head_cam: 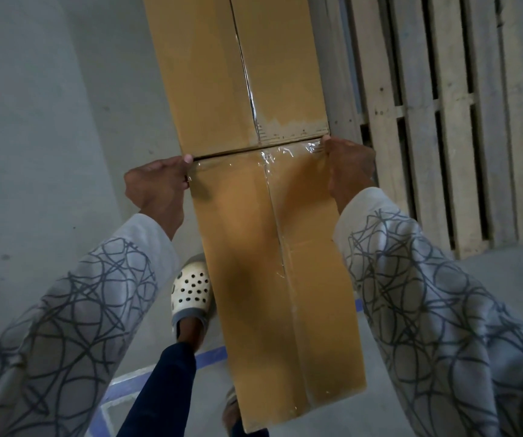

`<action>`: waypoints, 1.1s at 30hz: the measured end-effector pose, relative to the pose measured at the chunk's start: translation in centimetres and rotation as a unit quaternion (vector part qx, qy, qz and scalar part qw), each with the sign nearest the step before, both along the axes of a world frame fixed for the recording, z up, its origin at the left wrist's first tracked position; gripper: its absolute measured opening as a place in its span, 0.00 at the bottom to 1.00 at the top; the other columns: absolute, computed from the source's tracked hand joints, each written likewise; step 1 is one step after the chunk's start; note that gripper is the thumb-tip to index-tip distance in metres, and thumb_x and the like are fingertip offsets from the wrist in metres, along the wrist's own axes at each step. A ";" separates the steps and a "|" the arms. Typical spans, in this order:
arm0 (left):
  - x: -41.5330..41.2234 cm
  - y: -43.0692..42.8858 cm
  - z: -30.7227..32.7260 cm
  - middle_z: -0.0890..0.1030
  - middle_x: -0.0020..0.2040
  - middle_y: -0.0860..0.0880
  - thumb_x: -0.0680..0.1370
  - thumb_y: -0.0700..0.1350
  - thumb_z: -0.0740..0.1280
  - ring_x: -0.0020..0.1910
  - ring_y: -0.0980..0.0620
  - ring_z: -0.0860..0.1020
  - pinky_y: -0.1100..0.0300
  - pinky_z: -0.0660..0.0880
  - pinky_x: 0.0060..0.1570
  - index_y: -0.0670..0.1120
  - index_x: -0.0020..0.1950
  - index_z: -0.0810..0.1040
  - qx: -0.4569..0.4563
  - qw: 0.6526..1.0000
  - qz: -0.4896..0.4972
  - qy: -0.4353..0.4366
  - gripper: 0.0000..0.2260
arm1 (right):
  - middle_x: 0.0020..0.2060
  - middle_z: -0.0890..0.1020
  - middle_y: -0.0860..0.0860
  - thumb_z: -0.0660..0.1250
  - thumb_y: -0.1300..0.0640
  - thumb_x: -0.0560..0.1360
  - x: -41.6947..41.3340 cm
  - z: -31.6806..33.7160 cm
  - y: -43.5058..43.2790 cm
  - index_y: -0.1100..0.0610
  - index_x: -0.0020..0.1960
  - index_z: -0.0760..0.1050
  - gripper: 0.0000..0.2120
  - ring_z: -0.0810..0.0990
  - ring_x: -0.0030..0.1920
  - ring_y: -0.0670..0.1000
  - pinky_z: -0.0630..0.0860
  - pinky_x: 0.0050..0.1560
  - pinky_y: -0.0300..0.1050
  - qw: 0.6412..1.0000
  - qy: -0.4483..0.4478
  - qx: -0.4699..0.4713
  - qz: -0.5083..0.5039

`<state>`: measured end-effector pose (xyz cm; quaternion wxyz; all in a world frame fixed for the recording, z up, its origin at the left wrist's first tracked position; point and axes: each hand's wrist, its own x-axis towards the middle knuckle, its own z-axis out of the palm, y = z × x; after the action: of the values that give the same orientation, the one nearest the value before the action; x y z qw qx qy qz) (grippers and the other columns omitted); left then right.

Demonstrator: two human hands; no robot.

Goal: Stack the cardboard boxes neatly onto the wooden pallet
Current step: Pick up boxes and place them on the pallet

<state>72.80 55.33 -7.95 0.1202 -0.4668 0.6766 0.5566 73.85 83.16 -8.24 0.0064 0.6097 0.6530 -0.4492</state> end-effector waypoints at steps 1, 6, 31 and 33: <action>0.1 -0.1 0.0 0.87 0.37 0.48 0.67 0.44 0.84 0.33 0.50 0.81 0.53 0.85 0.43 0.46 0.41 0.89 -0.001 1.000 -0.003 0.006 0.08 | 0.43 0.88 0.51 0.81 0.50 0.69 0.0 -0.2 -0.1 0.55 0.51 0.87 0.14 0.86 0.46 0.53 0.85 0.53 0.50 1.000 -0.001 0.002 0.000; 0.7 -0.5 -0.4 0.86 0.36 0.51 0.67 0.44 0.84 0.34 0.52 0.82 0.55 0.85 0.44 0.50 0.40 0.88 0.000 1.000 -0.012 0.028 0.07 | 0.42 0.89 0.49 0.82 0.48 0.67 -0.1 -0.8 -0.8 0.50 0.49 0.88 0.13 0.87 0.47 0.54 0.84 0.54 0.52 1.000 -0.009 0.027 0.002; 0.4 0.4 -0.1 0.87 0.39 0.50 0.70 0.44 0.82 0.35 0.54 0.82 0.57 0.84 0.46 0.44 0.48 0.88 0.035 0.999 0.021 0.026 0.09 | 0.50 0.87 0.51 0.70 0.45 0.80 0.1 0.2 -1.0 0.57 0.59 0.85 0.17 0.84 0.55 0.54 0.80 0.59 0.47 0.999 0.004 0.021 0.040; 0.9 0.2 0.1 0.88 0.42 0.50 0.70 0.48 0.82 0.39 0.55 0.83 0.55 0.84 0.51 0.46 0.50 0.88 0.034 0.999 -0.010 0.016 0.12 | 0.56 0.85 0.53 0.63 0.44 0.83 0.7 1.2 -1.4 0.56 0.63 0.83 0.20 0.82 0.59 0.54 0.76 0.56 0.43 0.995 -0.024 0.033 0.092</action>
<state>73.75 55.53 -7.86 0.1310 -0.4462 0.6637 0.5859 74.59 81.76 -7.09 0.0435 0.5577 0.7203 -0.4101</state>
